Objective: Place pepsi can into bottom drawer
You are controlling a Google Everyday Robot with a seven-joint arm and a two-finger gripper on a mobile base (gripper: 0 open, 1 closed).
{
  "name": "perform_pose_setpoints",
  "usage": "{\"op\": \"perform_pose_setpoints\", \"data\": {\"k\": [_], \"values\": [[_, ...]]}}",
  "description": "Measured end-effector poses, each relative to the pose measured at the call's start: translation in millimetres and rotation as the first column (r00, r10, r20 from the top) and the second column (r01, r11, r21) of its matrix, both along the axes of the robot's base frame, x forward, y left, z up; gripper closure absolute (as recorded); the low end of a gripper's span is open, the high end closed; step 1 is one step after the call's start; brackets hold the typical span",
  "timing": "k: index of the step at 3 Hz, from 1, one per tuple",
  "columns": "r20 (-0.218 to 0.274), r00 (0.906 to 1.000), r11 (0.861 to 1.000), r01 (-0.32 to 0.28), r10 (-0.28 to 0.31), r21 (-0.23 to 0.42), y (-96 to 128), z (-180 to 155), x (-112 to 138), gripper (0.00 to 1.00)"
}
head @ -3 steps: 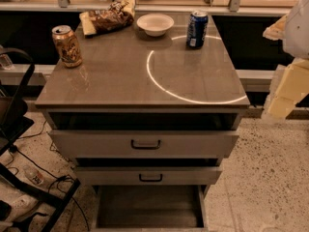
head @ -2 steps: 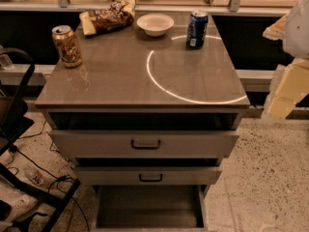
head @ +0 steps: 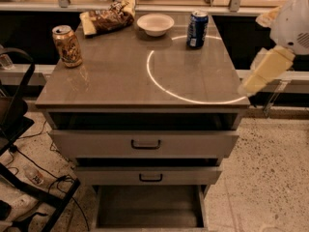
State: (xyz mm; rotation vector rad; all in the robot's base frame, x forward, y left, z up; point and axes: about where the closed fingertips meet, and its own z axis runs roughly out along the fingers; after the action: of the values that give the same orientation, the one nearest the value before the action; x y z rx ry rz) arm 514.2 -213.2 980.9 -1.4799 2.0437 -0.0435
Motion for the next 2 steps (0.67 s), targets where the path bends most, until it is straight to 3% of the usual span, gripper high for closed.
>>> {"op": "perform_pose_setpoints", "data": {"k": [1,2], "values": [[0.146,0.9892,0.979,-0.011,-0.019,0.203,-0.6,-13.7,56.2,0.0],[0.288,0.9559,0.946,-0.042,-0.056,0.322,-3.9,-9.5,94.5,0.0]]}}
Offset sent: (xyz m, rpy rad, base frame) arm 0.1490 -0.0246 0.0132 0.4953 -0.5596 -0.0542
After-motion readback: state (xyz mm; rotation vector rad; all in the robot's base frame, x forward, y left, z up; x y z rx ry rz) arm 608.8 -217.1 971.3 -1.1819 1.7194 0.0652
